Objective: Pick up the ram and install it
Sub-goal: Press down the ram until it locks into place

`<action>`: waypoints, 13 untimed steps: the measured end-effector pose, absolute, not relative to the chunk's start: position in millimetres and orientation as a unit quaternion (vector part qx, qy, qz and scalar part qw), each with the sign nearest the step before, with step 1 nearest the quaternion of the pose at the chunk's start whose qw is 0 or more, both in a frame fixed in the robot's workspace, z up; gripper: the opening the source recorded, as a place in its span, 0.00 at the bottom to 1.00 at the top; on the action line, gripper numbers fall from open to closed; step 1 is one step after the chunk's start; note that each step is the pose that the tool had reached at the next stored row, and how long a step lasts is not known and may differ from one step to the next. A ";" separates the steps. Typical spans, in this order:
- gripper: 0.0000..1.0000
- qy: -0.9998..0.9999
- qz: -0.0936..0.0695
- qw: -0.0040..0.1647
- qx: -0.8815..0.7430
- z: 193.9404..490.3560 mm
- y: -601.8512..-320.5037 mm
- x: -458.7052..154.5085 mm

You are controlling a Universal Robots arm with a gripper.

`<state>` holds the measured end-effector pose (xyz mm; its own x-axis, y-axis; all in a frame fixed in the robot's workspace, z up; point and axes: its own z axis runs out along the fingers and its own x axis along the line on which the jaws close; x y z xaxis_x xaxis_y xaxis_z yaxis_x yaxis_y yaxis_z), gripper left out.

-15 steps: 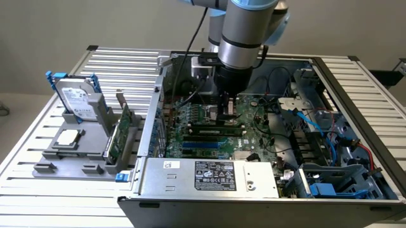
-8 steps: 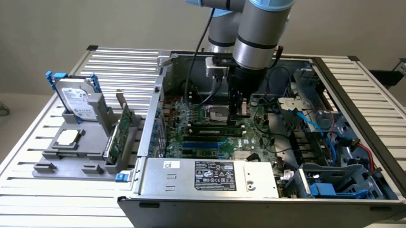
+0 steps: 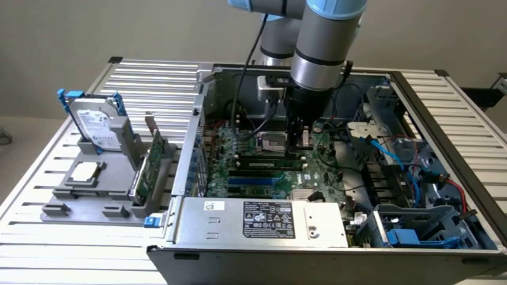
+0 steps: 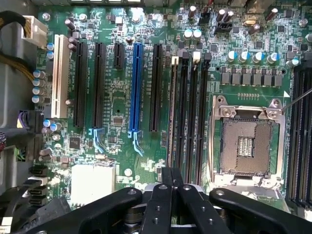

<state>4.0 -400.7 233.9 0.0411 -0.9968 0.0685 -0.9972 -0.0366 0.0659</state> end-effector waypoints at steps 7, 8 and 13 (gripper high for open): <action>0.11 -0.692 0.002 0.047 0.720 230.8 -400.7 2.7; 0.11 -0.693 0.002 0.047 0.720 230.3 -400.6 2.5; 0.11 -0.692 0.002 0.048 0.720 226.9 -400.7 0.6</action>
<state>0.6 -400.7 226.9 0.0409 -0.9968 0.0692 -0.9972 -0.0364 0.0652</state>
